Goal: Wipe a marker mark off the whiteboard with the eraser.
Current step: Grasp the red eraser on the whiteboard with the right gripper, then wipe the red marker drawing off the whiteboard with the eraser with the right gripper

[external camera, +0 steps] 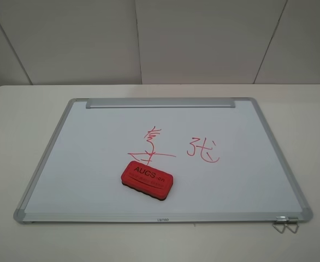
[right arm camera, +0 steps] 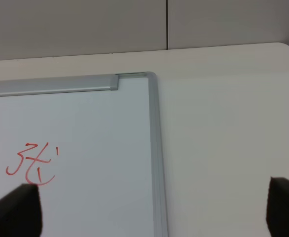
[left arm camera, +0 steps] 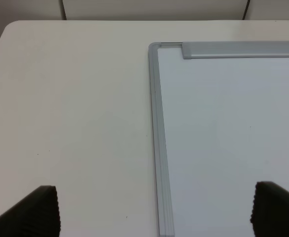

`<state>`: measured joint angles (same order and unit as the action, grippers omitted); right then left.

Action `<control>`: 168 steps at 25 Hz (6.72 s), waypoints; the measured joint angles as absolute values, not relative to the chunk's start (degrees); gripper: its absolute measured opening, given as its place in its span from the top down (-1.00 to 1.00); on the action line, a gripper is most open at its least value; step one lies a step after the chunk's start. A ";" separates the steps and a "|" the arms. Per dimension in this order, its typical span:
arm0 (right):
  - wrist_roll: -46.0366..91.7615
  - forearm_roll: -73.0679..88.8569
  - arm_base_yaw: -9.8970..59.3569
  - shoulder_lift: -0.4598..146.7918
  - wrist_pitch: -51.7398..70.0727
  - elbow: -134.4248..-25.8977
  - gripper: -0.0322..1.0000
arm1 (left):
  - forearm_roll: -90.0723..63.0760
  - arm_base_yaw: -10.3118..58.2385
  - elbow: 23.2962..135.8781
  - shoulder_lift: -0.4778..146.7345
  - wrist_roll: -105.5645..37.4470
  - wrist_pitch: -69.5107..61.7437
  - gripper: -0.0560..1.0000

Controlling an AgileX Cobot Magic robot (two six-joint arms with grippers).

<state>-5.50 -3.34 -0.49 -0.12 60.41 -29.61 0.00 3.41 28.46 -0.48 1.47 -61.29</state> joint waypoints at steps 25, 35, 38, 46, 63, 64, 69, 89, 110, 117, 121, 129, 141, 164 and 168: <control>-5.50 -3.34 -0.49 -0.12 60.41 -29.61 -0.65 | 0.00 3.41 28.46 -0.48 1.47 -61.29 -0.57; -5.50 -3.34 -0.49 -0.12 60.41 -29.61 -0.65 | 0.00 3.41 28.46 -0.48 1.47 -61.29 -0.57; -5.50 -3.34 -0.49 -0.12 60.41 -29.61 -0.65 | 0.00 3.41 28.46 -0.48 1.47 -61.29 -0.57; -5.50 -1.44 -0.49 14.80 60.15 -29.95 -0.65 | 0.00 3.41 28.46 -0.48 1.47 -61.29 -0.57; -4.12 -2.11 29.24 78.13 54.15 -53.20 -0.65 | 0.00 3.41 28.46 -0.48 1.47 -61.29 -0.57; -3.11 -1.98 31.18 81.27 54.44 -54.87 -0.65 | 0.00 3.41 28.46 -0.48 1.47 -61.29 -0.57; 2.32 1.08 39.27 93.38 55.52 -64.21 -0.65 | 0.00 3.41 28.46 -0.48 1.47 -61.29 -0.57; 16.53 2.72 50.12 113.57 47.95 -72.32 -0.65 | 0.00 3.41 28.46 -0.48 1.47 -61.29 -0.57; 16.54 1.17 50.12 119.13 42.01 -72.50 -0.65 | 0.00 3.41 28.46 -0.48 1.47 -61.29 -0.57; 16.54 1.17 50.12 119.70 39.93 -72.50 -0.65 | 0.00 3.41 28.46 -0.48 1.47 -61.29 -0.57; 16.54 1.13 50.12 120.36 39.87 -72.50 -0.64 | 0.00 3.41 28.46 -0.48 1.47 -61.29 -0.57; 16.54 0.97 50.12 120.42 39.76 -72.50 -0.03 | 0.00 3.41 28.46 -0.48 1.47 -61.29 -0.57; 16.54 0.41 50.12 120.42 39.70 -72.50 -0.03 | 0.00 3.41 28.46 -0.48 1.47 -61.29 -0.57; 16.91 -5.92 41.71 124.14 49.10 -91.72 -0.03 | 0.00 3.41 28.46 -0.48 1.47 -61.29 -0.57; 16.96 -5.98 38.36 128.17 49.75 -95.71 -0.03 | 0.00 3.41 28.46 -0.48 1.47 -61.29 -0.57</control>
<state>16.96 -5.98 38.36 128.17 49.75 -95.71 0.00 3.41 28.46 -0.48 1.47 -61.29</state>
